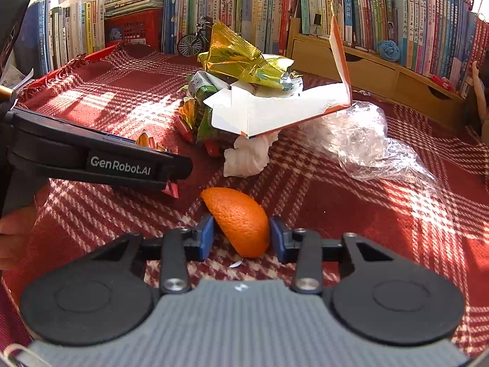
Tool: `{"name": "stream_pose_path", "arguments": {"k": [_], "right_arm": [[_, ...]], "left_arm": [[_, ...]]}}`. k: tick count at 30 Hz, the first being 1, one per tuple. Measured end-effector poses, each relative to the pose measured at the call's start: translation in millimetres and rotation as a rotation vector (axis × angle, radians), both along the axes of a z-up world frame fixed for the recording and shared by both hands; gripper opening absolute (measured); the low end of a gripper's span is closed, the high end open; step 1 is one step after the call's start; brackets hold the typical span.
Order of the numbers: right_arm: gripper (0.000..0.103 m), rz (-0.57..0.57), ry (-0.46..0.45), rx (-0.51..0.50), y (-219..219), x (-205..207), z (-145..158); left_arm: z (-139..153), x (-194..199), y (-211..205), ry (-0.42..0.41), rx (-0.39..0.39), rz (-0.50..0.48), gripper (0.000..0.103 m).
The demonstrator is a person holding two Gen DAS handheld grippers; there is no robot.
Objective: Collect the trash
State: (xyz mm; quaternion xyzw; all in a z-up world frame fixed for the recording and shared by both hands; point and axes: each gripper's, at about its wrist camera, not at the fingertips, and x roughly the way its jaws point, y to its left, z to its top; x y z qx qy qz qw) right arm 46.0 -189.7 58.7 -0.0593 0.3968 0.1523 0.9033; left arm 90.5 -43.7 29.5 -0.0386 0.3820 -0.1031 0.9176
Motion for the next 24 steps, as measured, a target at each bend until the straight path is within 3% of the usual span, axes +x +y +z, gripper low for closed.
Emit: {"name": "stream_pose_path", "arguments": {"k": [2, 13, 14, 16, 19, 21, 23, 24], "right_arm": [[0.041, -0.003, -0.005, 0.008, -1.9, -5.2, 1.6], [0.032, -0.018, -0.024, 0.041, -8.2, -32.9, 15.2], [0.025, -0.018, -0.026, 0.039, -8.1, -35.3, 16.2], [0.021, -0.024, -0.026, 0.042, -9.0, -38.9, 17.6], [0.020, -0.030, -0.020, 0.050, -11.4, -44.2, 19.1], [0.022, -0.029, -0.014, 0.049, -12.4, -47.0, 18.9], [0.044, -0.012, -0.003, 0.049, -13.4, -50.6, 18.4], [0.049, 0.008, 0.001, 0.053, -14.0, -53.1, 18.3]], "left_arm": [[2.7, -7.1, 2.3, -0.007, 0.001, -0.009, 0.038], [23.9, -49.9, 10.9, -0.077, 0.005, -0.075, 0.030], [25.4, -54.0, 11.2, -0.085, 0.008, -0.081, 0.029], [27.0, -60.4, 11.3, -0.092, 0.013, -0.090, 0.013], [28.0, -67.4, 14.0, -0.088, 0.000, -0.110, 0.012], [27.0, -72.1, 14.9, -0.095, 0.007, -0.121, 0.014], [25.0, -76.7, 15.9, -0.094, 0.027, -0.141, 0.024], [24.0, -79.0, 17.0, -0.093, 0.035, -0.141, 0.027]]}}
